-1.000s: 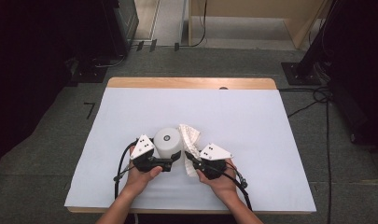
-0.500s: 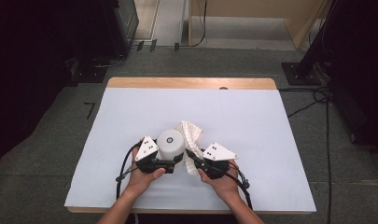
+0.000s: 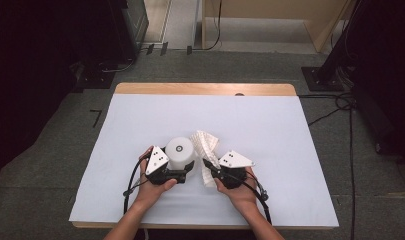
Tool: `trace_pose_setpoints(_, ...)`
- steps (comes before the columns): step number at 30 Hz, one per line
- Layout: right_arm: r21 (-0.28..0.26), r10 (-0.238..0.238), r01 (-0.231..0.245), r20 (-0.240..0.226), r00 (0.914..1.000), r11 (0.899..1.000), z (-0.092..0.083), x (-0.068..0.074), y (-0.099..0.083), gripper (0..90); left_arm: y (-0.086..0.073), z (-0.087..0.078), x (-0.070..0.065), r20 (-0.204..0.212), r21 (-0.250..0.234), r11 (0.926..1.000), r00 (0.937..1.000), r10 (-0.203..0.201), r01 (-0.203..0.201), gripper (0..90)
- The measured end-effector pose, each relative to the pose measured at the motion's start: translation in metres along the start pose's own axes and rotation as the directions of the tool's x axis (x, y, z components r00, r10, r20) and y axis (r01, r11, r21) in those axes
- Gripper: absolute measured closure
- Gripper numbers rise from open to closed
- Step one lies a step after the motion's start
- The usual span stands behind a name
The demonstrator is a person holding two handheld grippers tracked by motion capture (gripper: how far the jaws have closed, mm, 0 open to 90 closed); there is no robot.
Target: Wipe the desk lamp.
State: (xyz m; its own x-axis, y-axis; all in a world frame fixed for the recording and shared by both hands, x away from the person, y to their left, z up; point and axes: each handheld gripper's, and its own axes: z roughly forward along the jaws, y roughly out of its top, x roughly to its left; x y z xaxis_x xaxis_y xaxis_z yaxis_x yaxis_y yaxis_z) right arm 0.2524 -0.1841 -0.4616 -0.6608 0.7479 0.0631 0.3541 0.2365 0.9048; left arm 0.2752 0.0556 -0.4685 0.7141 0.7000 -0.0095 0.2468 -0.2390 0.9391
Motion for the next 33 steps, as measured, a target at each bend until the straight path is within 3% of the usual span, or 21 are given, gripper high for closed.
trace_pose_setpoints(5, 0.003, 0.001, -0.001, 0.002, 1.0000, 1.000, 0.000, -0.001, -0.001, 78.7, -0.005, 0.008, -0.003, -0.012, 0.057, 0.9977, 0.9992, 0.038, -0.037, 8.4)
trace_pose_setpoints(10, 0.000, -0.005, 0.005, 0.003, 1.0000, 1.000, 0.000, -0.002, -0.001, 78.7, -0.005, 0.007, 0.001, -0.002, 0.063, 0.9978, 0.9998, 0.021, -0.021, 8.3)
trace_pose_setpoints(12, -0.002, -0.005, 0.005, 0.004, 1.0000, 1.000, 0.000, -0.002, -0.001, 78.8, -0.005, 0.007, -0.001, -0.020, 0.062, 0.9980, 0.9997, 0.016, -0.015, 7.8)
trace_pose_setpoints(13, -0.002, -0.006, 0.006, 0.004, 1.0000, 1.000, 0.000, -0.002, -0.001, 78.7, -0.004, 0.006, -0.002, -0.058, 0.054, 0.9985, 0.9983, 0.012, -0.009, 4.4)
trace_pose_setpoints(15, -0.001, -0.006, 0.006, 0.003, 1.0000, 1.000, -0.001, -0.002, -0.001, 78.7, -0.002, 0.005, -0.002, -0.058, 0.040, 0.9991, 0.9982, -0.013, 0.015, 0.9)
trace_pose_setpoints(18, -0.003, -0.003, 0.003, 0.003, 1.0000, 1.000, -0.001, -0.003, 0.000, 78.7, 0.000, 0.004, -0.009, -0.094, 0.042, 0.9991, 0.9956, -0.004, 0.008, 0.8)
trace_pose_setpoints(21, -0.006, -0.005, 0.005, 0.009, 1.0000, 1.000, -0.002, -0.004, 0.000, 78.7, 0.002, 0.005, -0.019, -0.153, 0.062, 0.9978, 0.9881, -0.013, 0.023, 0.8)
trace_pose_setpoints(24, -0.005, -0.004, 0.004, 0.009, 1.0000, 1.000, -0.002, -0.004, 0.000, 78.7, 0.005, 0.010, -0.033, -0.266, 0.105, 0.9930, 0.9637, -0.023, 0.053, 0.8)
trace_pose_setpoints(25, -0.005, -0.004, 0.004, 0.008, 1.0000, 1.000, -0.002, -0.004, 0.000, 78.8, 0.005, 0.011, -0.036, -0.282, 0.113, 0.9923, 0.9593, -0.017, 0.051, 0.9)
trace_pose_setpoints(27, -0.005, -0.005, 0.005, 0.009, 0.9999, 1.000, -0.002, -0.004, 0.000, 78.7, 0.003, 0.016, -0.044, -0.337, 0.134, 0.9904, 0.9415, 0.014, 0.033, 0.9)
trace_pose_setpoints(28, -0.005, -0.004, 0.004, 0.009, 1.0000, 1.000, -0.002, -0.004, 0.000, 78.7, 0.002, 0.016, -0.044, -0.346, 0.133, 0.9907, 0.9381, 0.019, 0.029, 1.3)
trace_pose_setpoints(29, -0.005, -0.004, 0.004, 0.008, 1.0000, 1.000, -0.002, -0.004, 0.000, 78.8, 0.002, 0.014, -0.042, -0.349, 0.116, 0.9924, 0.9372, 0.002, 0.041, 2.8)
trace_pose_setpoints(31, -0.003, -0.006, 0.006, 0.006, 1.0000, 1.000, -0.002, -0.003, 0.000, 78.7, 0.003, 0.012, -0.039, -0.321, 0.100, 0.9928, 0.9465, -0.031, 0.066, 6.9)
trace_pose_setpoints(33, -0.002, -0.005, 0.005, 0.004, 1.0000, 1.000, -0.001, -0.003, -0.001, 78.7, 0.003, 0.011, -0.037, -0.306, 0.095, 0.9933, 0.9515, -0.034, 0.066, 7.6)
